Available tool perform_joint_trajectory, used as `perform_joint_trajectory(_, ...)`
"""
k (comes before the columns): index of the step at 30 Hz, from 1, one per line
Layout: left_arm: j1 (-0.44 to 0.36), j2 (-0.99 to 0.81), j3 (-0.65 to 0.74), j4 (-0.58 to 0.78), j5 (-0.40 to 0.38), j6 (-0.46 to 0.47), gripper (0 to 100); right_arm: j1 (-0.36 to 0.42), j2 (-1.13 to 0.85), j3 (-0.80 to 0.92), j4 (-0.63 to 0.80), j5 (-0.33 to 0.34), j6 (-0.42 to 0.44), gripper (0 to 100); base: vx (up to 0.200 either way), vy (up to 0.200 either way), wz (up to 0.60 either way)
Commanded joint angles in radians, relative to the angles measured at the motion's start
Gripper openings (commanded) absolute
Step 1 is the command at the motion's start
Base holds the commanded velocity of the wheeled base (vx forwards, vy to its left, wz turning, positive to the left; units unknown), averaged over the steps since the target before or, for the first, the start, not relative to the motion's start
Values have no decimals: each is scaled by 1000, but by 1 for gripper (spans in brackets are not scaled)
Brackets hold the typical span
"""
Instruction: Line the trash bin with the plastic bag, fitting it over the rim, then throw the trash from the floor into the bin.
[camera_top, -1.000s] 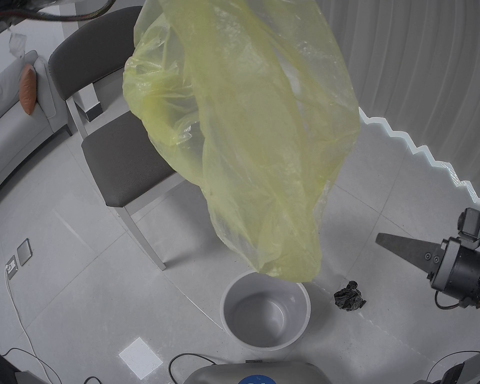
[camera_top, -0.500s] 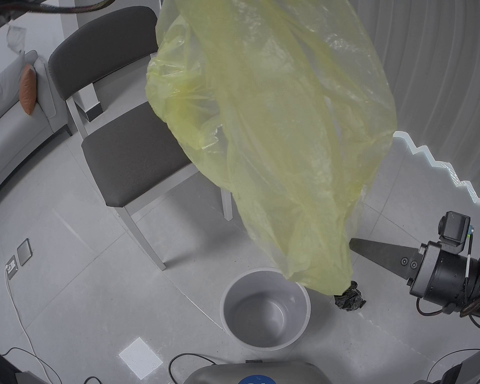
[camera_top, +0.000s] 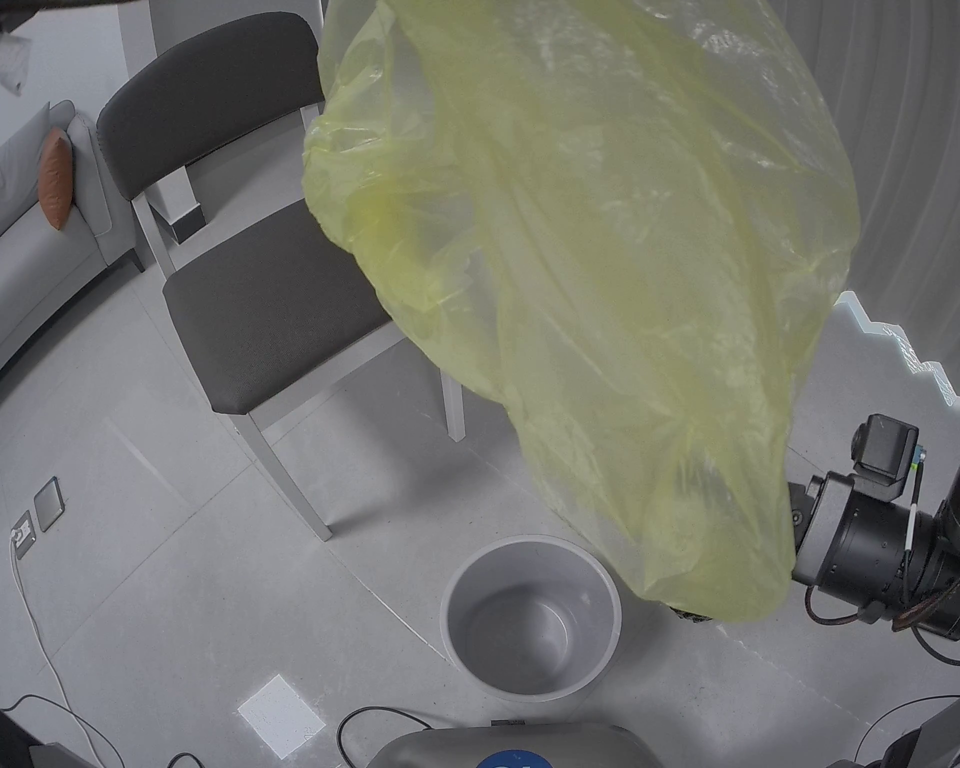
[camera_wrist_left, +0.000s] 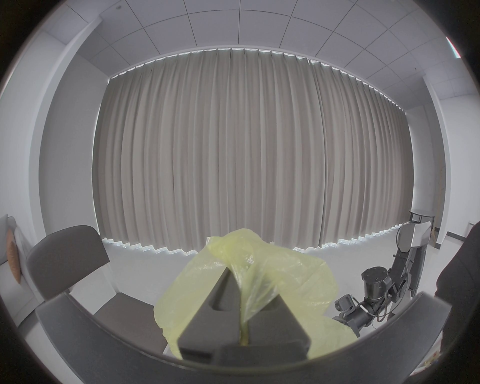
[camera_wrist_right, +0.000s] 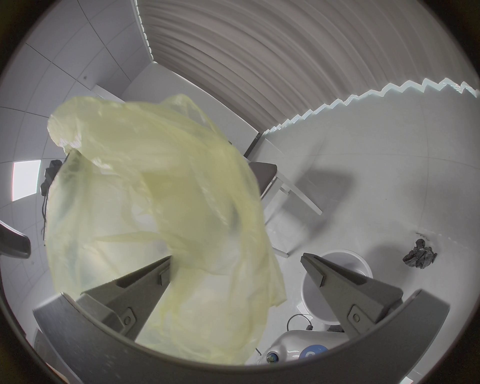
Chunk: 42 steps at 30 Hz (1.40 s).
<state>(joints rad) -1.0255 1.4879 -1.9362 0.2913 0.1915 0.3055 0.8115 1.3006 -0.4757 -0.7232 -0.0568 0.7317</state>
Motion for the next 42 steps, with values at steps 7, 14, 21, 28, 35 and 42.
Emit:
perform_joint_trajectory(7, -1, 3, 2, 0, 0, 0, 0, 5, 6, 9, 5, -6, -5, 0, 0, 0, 0)
perform_joint_trajectory(14, 1, 6, 6, 2, 2, 1, 0, 11, 6, 11, 25, -8, -15, 0, 0, 0, 0)
perform_joint_trajectory(21, 9, 9, -4, 2, 6, 10, 0, 14, 6, 11, 47, -18, -18, 0, 0, 0, 0)
perform_joint_trajectory(28, 9, -9, 0, 28, 36, 20, 0, 5, -43, 2, 160, -78, -49, 0, 0, 0, 0)
perform_joint_trajectory(35, 4, -21, -26, 183, 98, 43, 0, -69, -139, -27, 372, -123, -78, 0, 0, 0, 0)
perform_joint_trajectory(42, 4, -74, 59, 197, 98, -55, 0, -146, -216, -32, 435, -124, -121, 0, 0, 0, 0)
